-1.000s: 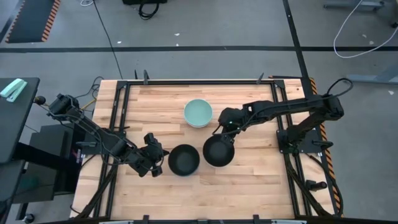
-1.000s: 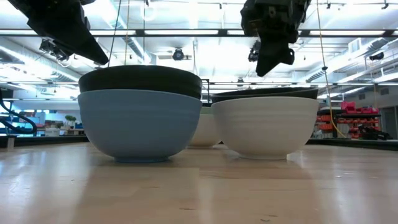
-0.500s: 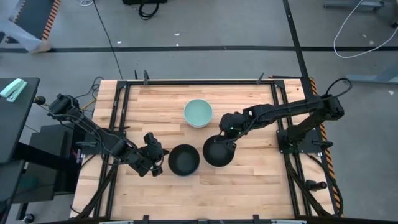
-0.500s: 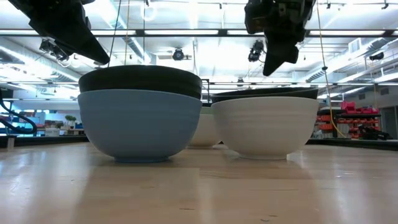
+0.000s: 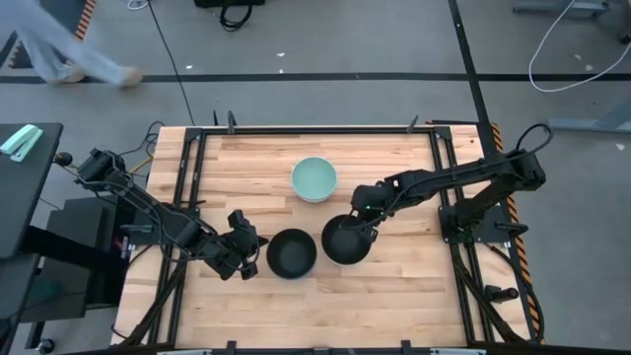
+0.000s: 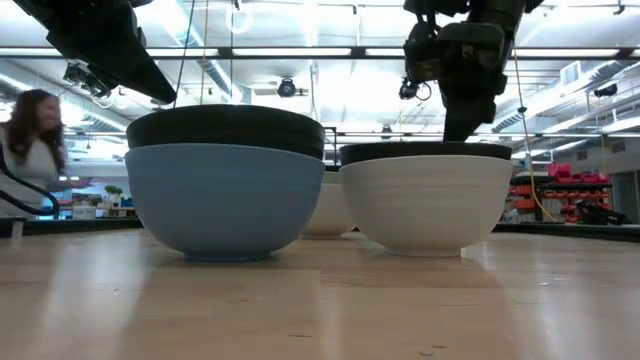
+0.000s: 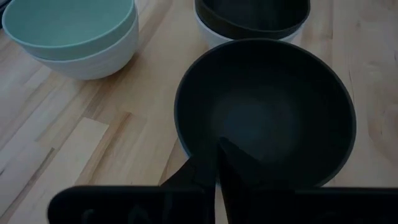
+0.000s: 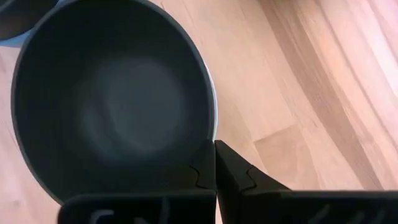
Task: Nest bowls inside each other
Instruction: Stack the right black bowl on top of the white bowl, then stack the stacked bowls on top of the right black bowl
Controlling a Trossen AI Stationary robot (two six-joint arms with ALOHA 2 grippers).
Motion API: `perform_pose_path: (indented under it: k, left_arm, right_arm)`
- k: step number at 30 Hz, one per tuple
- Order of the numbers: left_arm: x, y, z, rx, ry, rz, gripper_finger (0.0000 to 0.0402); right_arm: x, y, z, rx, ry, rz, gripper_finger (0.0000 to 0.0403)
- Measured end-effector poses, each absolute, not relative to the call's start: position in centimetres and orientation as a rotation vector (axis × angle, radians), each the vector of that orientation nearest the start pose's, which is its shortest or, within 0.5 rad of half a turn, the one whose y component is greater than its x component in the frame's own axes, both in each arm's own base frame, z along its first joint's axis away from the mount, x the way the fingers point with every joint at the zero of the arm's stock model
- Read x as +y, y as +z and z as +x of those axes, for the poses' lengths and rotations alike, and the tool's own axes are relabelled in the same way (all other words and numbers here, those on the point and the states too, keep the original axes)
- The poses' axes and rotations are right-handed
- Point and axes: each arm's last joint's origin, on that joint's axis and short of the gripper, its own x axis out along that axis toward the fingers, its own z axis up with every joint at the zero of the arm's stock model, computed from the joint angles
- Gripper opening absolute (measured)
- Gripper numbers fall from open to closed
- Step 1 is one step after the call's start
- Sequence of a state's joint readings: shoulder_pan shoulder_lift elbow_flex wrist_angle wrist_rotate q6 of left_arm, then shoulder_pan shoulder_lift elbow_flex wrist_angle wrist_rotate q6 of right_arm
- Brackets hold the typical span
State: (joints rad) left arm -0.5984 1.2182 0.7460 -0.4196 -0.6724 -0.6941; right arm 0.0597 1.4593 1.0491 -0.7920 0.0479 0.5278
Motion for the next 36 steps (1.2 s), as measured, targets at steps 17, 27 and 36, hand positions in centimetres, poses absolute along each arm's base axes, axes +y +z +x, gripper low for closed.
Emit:
perform_pose_path:
  k: [17,27,36]
  left_arm:
    - [-11.5,22.3,20.1,0.644,0.306,-0.136,0.0025]
    - [-11.5,22.3,20.1,0.644,0.306,-0.135,0.0013]
    - [-11.4,22.3,20.1,0.622,0.334,-0.115,0.0029]
  right_arm:
    - [1.5,22.7,27.4,1.155,-0.296,0.410,0.0000]
    - [1.5,22.8,27.6,1.135,-0.288,0.415,0.0000]
    - [0.9,24.6,28.5,1.062,-0.290,0.439,0.0011]
